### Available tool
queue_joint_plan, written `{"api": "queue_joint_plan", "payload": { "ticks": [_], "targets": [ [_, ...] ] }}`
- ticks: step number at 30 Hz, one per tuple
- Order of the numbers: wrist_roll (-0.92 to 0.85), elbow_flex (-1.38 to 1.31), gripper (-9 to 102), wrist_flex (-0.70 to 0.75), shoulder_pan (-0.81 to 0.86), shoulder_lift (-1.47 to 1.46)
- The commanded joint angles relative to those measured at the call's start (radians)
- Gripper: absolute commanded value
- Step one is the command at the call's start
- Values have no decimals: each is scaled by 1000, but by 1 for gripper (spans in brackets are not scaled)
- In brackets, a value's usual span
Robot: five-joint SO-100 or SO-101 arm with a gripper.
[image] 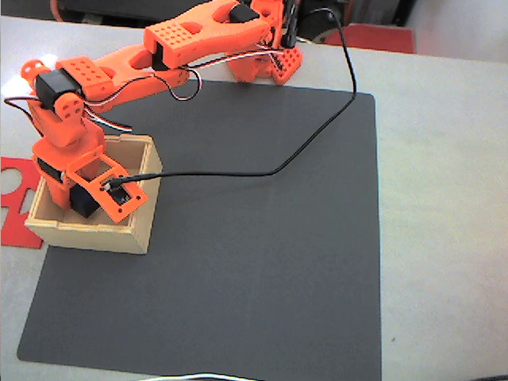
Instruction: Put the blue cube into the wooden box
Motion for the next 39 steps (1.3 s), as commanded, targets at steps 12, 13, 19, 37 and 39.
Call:
{"api": "queue_joint_plan", "payload": {
  "ticks": [12, 13, 19, 37, 39],
  "targets": [
    [0, -17, 17, 6, -11, 118],
    [0, -17, 17, 6, -11, 127],
    [5, -17, 20, 6, -18, 190],
    [71, -6, 0, 6, -298, 1345],
    [71, -5, 0, 8, -347, 1431]
  ]
}}
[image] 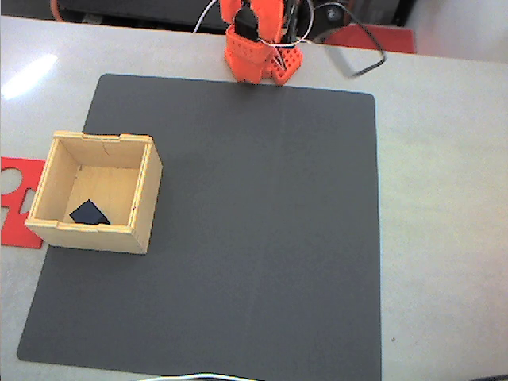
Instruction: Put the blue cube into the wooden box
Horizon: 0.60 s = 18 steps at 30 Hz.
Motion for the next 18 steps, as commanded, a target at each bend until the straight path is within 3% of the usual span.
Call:
{"api": "queue_joint_plan", "payload": {
  "ticks": [1, 9, 18],
  "targets": [
    [2, 11, 0, 8, -74, 167],
    [40, 385, 0, 2, -460, 584],
    [-20, 680, 0, -21, -466, 980]
  ]
}}
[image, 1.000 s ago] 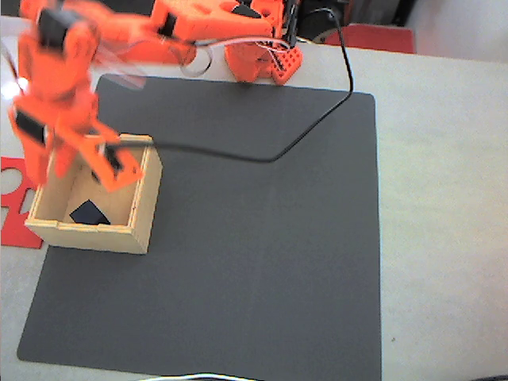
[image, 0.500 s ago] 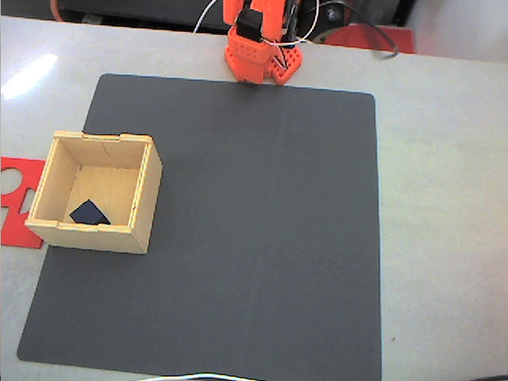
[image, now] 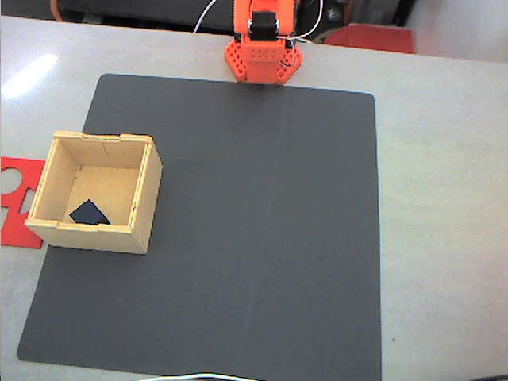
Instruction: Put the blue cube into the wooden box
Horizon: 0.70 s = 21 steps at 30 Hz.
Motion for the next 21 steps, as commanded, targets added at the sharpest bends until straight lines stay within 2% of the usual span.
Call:
{"api": "queue_joint_plan", "payload": {
  "ticks": [1, 6, 14, 18, 21],
  "targets": [
    [-25, 183, 0, -49, 3, 160],
    [-74, 716, 0, -273, 77, 540],
    [-84, 1146, 0, -344, 80, 779],
    [-78, 1298, 0, -353, 58, 781],
    [-78, 1477, 0, -445, 58, 781]
  ]
}}
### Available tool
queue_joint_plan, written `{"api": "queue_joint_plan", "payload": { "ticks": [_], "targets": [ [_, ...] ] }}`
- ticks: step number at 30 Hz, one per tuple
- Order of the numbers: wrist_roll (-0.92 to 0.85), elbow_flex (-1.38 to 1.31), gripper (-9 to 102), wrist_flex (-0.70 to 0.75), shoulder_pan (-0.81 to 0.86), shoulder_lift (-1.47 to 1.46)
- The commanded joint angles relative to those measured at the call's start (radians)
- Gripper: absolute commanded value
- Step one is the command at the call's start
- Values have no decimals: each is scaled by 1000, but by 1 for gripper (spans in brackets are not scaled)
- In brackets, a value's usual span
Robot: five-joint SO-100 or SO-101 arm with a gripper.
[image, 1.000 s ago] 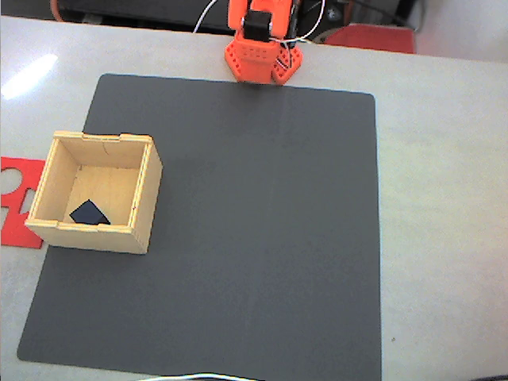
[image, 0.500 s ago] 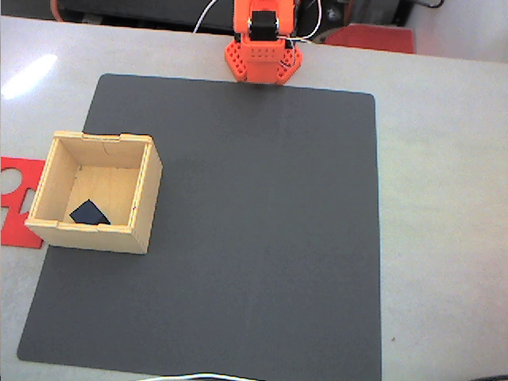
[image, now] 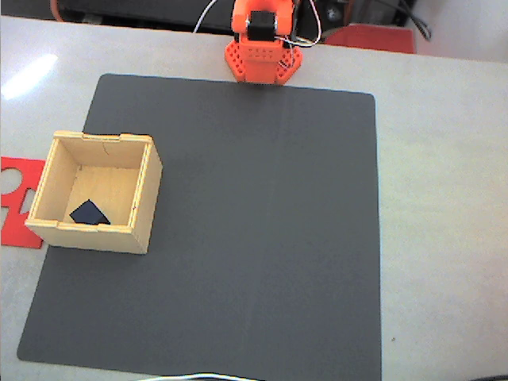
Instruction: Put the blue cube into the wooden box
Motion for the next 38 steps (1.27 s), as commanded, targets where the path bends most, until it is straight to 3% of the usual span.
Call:
{"api": "queue_joint_plan", "payload": {
  "ticks": [1, 6, 14, 26, 38],
  "targets": [
    [0, 190, 0, -118, -8, 15],
    [-17, 555, 0, -313, 46, 15],
    [-21, 979, 0, -426, 152, 14],
    [14, 1244, 0, -413, 235, 12],
    [72, 1253, 0, -410, 285, 12]
  ]
}}
